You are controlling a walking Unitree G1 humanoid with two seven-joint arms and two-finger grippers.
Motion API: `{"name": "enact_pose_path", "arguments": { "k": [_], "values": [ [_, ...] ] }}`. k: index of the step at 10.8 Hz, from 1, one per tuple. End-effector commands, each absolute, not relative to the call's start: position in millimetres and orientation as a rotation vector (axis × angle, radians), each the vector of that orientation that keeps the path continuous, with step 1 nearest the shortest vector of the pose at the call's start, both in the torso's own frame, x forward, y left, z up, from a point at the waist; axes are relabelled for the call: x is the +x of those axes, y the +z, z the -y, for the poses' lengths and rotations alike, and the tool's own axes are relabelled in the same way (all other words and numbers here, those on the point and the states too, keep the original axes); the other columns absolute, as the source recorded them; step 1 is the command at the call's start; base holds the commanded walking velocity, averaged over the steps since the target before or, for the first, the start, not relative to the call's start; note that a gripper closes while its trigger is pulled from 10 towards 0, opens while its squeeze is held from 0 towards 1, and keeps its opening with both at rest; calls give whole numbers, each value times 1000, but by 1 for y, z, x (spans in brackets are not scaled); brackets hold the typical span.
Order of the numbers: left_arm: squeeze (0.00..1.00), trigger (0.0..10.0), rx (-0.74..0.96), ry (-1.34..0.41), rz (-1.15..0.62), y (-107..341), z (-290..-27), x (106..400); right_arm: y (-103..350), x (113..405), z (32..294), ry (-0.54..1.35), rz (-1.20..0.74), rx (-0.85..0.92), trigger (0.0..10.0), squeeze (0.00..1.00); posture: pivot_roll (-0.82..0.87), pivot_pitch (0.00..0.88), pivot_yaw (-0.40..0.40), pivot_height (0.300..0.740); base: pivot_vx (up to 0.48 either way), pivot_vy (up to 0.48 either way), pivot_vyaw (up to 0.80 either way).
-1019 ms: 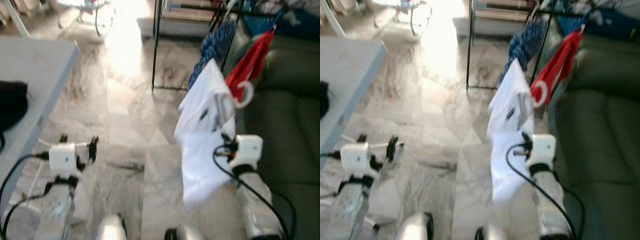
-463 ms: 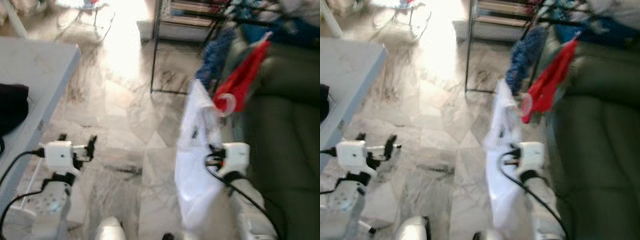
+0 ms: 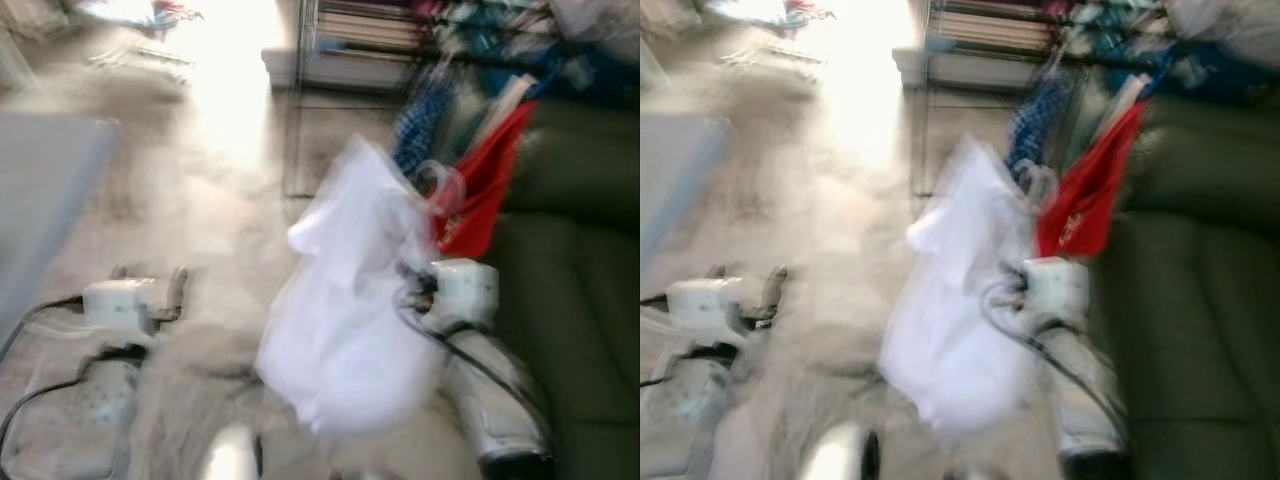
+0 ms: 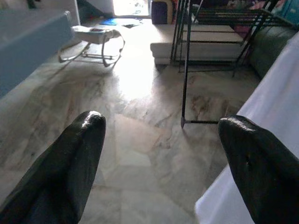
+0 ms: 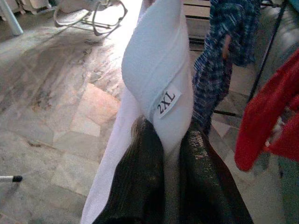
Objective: Hang hanger
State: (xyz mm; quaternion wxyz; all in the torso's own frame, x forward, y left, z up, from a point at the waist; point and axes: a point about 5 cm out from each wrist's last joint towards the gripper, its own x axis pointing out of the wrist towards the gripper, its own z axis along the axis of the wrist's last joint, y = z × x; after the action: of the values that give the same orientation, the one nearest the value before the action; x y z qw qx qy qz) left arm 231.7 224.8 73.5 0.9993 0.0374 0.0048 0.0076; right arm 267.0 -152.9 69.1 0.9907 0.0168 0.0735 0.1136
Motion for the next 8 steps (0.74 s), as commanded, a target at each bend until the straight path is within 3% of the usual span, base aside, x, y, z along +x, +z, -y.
{"name": "enact_pose_path", "arguments": {
  "k": [1,3,8],
  "values": [
    [0,10000,65,-7,-17,73,-218,232,74,266,167,188,-119,22,10000,0,4,141,-99,740,450,0,0],
    [0,10000,54,-5,-40,71,-218,233,71,265,166,193,-128,21,10000,0,4,144,-95,740,354,317,0],
    [0,10000,98,-30,-45,72,-217,239,71,270,165,179,-110,28,10000,0,14,140,-75,740,0,443,0]
  ]
}}
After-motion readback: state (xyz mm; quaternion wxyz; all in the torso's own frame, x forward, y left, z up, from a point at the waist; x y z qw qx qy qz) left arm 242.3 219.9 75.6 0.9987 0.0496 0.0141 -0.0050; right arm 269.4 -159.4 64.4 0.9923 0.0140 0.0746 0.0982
